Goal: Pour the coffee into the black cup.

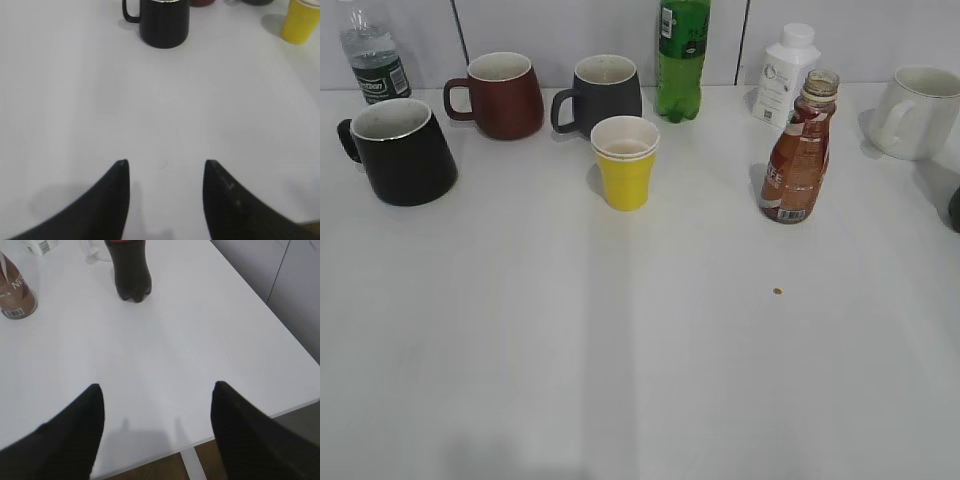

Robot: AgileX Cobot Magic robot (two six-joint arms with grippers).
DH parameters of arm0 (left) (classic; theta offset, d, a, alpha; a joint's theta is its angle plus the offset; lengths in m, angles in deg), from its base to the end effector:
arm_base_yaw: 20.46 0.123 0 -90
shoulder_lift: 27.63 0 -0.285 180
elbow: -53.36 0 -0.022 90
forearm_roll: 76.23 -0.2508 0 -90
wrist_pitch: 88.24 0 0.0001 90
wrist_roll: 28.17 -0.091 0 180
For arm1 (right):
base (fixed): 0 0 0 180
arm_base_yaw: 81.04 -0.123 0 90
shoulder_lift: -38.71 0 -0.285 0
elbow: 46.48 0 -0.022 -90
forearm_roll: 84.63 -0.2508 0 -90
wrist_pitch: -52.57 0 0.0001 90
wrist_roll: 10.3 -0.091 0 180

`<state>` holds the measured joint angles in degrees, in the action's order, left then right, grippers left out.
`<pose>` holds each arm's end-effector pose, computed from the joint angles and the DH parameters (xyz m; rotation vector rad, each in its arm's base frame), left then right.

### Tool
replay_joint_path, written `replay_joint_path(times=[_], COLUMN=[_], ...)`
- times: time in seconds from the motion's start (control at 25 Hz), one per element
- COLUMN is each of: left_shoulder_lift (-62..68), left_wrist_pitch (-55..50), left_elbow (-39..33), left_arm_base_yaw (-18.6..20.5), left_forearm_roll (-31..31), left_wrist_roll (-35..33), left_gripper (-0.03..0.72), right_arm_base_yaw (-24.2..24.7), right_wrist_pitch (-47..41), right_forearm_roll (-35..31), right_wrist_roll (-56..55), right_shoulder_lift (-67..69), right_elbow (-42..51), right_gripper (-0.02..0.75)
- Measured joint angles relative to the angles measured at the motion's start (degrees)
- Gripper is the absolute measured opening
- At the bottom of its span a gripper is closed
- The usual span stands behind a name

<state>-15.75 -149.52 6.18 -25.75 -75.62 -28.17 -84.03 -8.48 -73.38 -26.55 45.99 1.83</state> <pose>0.0033 -0.0012 0.2834 0.0972 2.0988 -0.0685 -0.0070 -0.0159 0.2794 0.2443 2.0055 -0.0219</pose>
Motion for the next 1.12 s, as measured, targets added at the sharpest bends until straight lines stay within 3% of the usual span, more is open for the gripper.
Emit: replay_joint_path(times=[0.56, 1.12], left_shoulder_lift=[-2.3, -4.5], left_wrist_pitch=[0.1, 0.0], left_elbow=[0.0, -0.1], left_arm_base_yaw=[4.0, 9.1], left_forearm_roll=[0.0, 0.0], left_wrist_roll=[0.0, 0.0], left_gripper=[0.362, 0.295], right_arm_base_yaw=[0.1, 0.1], right_wrist_pitch=[0.1, 0.1], right_forearm_roll=[0.0, 0.0], right_wrist_roll=[0.0, 0.0], right_shoulder_lift=[0.0, 0.0], right_elbow=[0.0, 0.0], right_gripper=[0.522, 0.521])
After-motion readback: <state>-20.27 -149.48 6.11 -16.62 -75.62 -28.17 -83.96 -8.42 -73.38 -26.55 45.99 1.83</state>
